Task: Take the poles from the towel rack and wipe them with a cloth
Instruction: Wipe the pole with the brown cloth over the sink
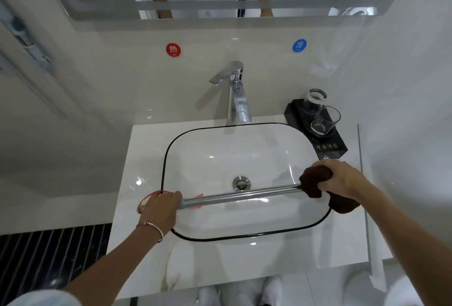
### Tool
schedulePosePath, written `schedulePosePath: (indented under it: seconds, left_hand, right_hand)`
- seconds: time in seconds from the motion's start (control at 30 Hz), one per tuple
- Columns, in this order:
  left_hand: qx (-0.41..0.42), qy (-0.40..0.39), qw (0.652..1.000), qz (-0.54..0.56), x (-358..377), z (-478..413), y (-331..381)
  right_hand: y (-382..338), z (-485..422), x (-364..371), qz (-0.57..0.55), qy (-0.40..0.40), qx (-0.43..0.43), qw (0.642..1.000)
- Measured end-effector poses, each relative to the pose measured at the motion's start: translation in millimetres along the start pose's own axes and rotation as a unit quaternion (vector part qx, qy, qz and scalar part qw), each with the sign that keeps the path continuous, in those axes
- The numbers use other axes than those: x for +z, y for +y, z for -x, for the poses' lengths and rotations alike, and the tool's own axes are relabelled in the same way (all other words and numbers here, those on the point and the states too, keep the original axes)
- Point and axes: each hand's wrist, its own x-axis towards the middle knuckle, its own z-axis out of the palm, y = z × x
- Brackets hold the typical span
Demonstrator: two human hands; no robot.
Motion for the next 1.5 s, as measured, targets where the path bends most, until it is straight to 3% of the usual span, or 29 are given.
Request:
schedulePosePath:
  seconds: [0.13, 0.3, 0.63, 0.83, 0.97, 1.23, 1.5]
  left_hand:
    - [0.005, 0.006, 1.0, 0.002, 1.4, 1.9, -0.3]
    - [0.028, 0.086, 0.996, -0.007, 13.0, 5.6, -1.2]
    - [0.02, 0.152, 0.987, 0.048, 25.3, 22.9, 2.7]
    - [0.032, 0.144, 0.987, 0.071, 21.1, 22.7, -5.8]
    - [0.018, 0.12, 0.986, 0.115, 16.4, 23.5, -6.4]
    - [-0.022, 0.08, 0.984, 0.16, 17.6, 16.7, -5.4]
    - [-0.059, 0.045, 0.995, 0.063, 11.5, 11.6, 8.8]
  right_hand:
    - [-19.9, -5.0, -1.0, 0.137, -0.046, -0.036, 0.989]
    - [-45.7, 6.8, -0.8, 0.218, -0.05, -0.078, 0.971]
    - [-212.5, 32.7, 90.8, 0.115, -0.049, -0.268, 0.955]
    - [-235.1, 41.5, 110.7, 0.117, -0.015, -0.32, 0.94]
    - [-198.6, 41.4, 95.9, 0.128, -0.016, -0.293, 0.947]
    - [-37.8, 37.1, 26.4, 0.207, 0.072, -0.091, 0.971]
    - [-47.5, 27.0, 34.4, 0.166, 0.066, -0.082, 0.981]
